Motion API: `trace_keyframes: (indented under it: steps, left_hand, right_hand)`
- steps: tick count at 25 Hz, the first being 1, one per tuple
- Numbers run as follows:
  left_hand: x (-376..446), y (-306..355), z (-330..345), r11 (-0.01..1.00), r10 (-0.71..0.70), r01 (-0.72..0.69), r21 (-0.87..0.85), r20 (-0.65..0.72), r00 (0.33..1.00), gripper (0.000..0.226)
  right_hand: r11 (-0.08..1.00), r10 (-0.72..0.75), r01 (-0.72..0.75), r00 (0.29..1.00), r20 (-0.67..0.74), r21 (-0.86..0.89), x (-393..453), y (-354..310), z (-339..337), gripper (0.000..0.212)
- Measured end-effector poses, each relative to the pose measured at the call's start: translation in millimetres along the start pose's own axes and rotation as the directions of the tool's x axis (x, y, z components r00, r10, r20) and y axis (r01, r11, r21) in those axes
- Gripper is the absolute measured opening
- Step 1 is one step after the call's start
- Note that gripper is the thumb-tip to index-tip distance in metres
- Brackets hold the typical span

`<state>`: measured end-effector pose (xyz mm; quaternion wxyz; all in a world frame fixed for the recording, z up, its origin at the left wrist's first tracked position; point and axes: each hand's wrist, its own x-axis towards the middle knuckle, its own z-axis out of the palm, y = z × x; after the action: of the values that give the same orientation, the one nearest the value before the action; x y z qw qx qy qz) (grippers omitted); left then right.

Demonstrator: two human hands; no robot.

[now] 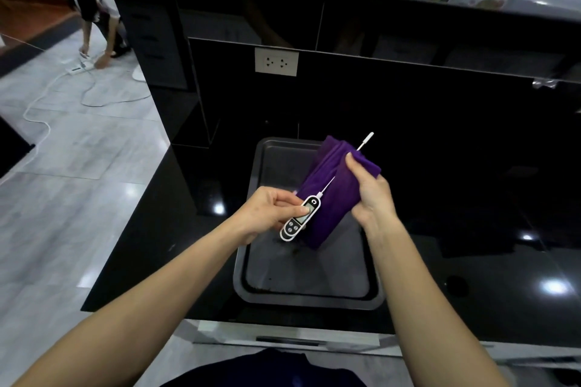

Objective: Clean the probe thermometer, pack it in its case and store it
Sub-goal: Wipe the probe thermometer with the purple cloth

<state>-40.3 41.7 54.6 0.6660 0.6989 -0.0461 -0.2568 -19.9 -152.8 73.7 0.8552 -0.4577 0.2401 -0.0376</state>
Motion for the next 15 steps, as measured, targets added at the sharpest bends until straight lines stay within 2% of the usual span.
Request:
trace_keyframes:
  steps: [3, 7, 9, 12, 15]
  left_hand:
    - [-0.4, -0.6, -0.5, 1.0, -0.002, 0.002, 0.013, 0.018, 1.0, 0.012]
    - [-3.4, -2.7, -2.0, 1.0, -0.01, 0.01, -0.001, 0.013, 1.0, 0.011]
    - [-5.1, -3.1, -0.8, 1.0, -0.013, 0.013, -0.015, 0.015, 1.0, 0.012]
    - [-4.4, -1.7, 4.0, 0.999, 0.014, -0.015, -0.03, -0.034, 0.999, 0.017]
    - [-0.5, 3.0, 10.3, 0.994, 0.059, -0.069, -0.079, -0.13, 0.99, 0.015]
  right_hand:
    - [0.999, -0.035, 0.036, 0.999, -0.031, 0.022, 4.6, -9.9, -2.2, 0.019]
    - [0.996, 0.035, -0.032, 0.999, 0.033, -0.082, -9.6, 8.0, -3.7, 0.023]
    - [0.997, 0.014, -0.013, 1.0, 0.023, -0.076, -7.6, 1.7, -4.7, 0.024]
    - [0.997, -0.022, 0.026, 0.998, 0.064, -0.067, -9.7, -1.1, -4.0, 0.019]
    - [0.992, 0.04, -0.02, 0.987, 0.153, -0.128, -23.0, 16.4, -5.3, 0.019]
